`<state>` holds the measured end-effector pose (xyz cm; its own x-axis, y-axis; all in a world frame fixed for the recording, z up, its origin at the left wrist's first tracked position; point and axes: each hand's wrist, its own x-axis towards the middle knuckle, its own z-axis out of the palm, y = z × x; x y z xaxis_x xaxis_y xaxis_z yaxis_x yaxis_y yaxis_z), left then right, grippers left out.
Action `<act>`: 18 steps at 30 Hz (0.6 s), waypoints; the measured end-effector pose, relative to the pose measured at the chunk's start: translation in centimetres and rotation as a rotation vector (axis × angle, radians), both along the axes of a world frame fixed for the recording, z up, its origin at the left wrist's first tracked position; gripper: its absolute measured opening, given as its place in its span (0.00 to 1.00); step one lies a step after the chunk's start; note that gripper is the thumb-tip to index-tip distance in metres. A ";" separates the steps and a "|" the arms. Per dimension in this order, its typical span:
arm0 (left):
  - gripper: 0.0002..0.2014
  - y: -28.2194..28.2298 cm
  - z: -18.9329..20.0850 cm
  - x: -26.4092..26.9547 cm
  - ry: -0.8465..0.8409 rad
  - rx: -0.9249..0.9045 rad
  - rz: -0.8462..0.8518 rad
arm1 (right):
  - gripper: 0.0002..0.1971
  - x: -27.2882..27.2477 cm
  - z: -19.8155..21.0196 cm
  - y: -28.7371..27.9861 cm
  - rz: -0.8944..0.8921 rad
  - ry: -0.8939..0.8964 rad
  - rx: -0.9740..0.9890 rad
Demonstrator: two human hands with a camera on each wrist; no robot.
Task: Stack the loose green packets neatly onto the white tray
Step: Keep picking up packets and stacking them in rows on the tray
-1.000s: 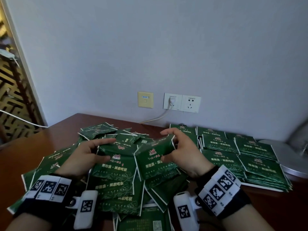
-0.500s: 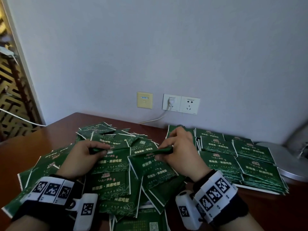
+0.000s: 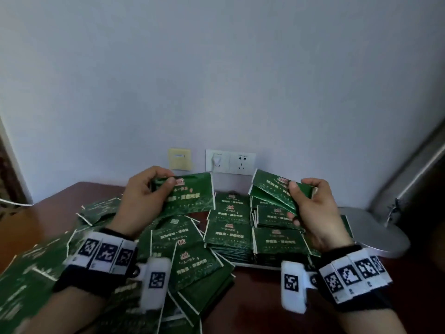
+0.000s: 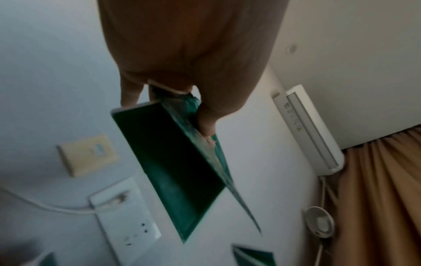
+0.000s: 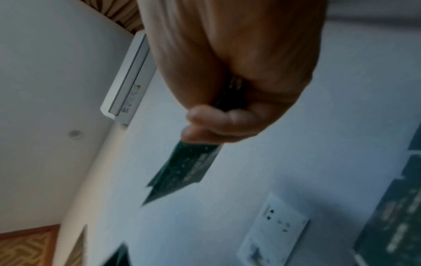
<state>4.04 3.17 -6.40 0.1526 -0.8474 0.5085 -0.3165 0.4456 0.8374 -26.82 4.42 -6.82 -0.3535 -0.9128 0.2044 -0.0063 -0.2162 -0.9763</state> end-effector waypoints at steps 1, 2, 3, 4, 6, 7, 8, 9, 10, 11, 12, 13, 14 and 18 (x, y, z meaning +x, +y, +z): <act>0.04 -0.5 0.7 -1.6 0.010 -0.008 -0.020 | 0.11 -0.7 -0.3 -0.2 -0.036 0.022 0.004; 0.03 -1.0 1.1 -2.9 0.018 -0.003 -0.044 | 0.09 -1.1 -0.8 -0.4 -0.062 0.035 0.002; 0.03 -1.5 1.3 -4.1 0.023 0.003 -0.071 | 0.07 -1.4 -1.2 -0.6 -0.079 0.040 0.004; 0.03 -1.9 1.1 -5.0 0.014 0.012 -0.087 | 0.06 -1.4 -1.6 -0.7 -0.093 0.035 0.015; 0.03 -3.0 0.0 -6.8 -0.048 0.057 -0.106 | 0.03 -1.6 -1.8 -1.1 -0.105 0.007 0.041; 0.04 -3.7 -0.8 -7.3 -0.119 0.084 -0.086 | 0.04 -1.6 -1.9 -1.3 -0.095 -0.024 0.057; 0.05 -4.5 -1.4 -7.7 -0.190 0.109 -0.059 | 0.07 -1.7 -1.8 -1.7 -0.076 -0.060 0.070; 0.05 -5.2 -2.0 -7.9 -0.242 0.136 -0.041 | 0.11 -1.8 -1.9 -1.9 -0.051 -0.106 0.079; 0.06 -5.9 -2.4 -7.9 -0.258 0.172 -0.045 | 0.15 -1.9 -1.9 -2.2 -0.030 -0.147 0.083; 0.07 -6.6 -2.8 -8.0 -0.234 0.224 -0.071 | 0.18 -1.9 -2.0 -2.5 -0.011 -0.178 0.078; 0.10 -7.1 -3.1 -8.0 -0.191 0.286 -0.110 | 0.20 -2.0 -2.1 -2.8 0.002 -0.204 0.065; 0.13 -7.5 -3.4 -7.9 -0.148 0.350 -0.156 | 0.22 -2.0 -2.2 -3.1 0.008 -0.218 0.049; 0.16 -7.9 -3.7 -7.8 -0.126 0.398 -0.200 | 0.23 -2.1 -2.3 -3.3 0.003 -0.229 0.027; 0.25 -10.0 -4.7 -6.6 -0.126 0.414 -0.204 | 0.22 -2.5 -2.0 -4.1 -0.031 -0.218 -0.024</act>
<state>-2.55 -6.85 -11.09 -0.0797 -0.9889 0.1257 -0.3678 0.1464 0.9183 -29.31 0.35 -8.83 -0.4200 -0.8964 0.1417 0.1976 -0.2428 -0.9498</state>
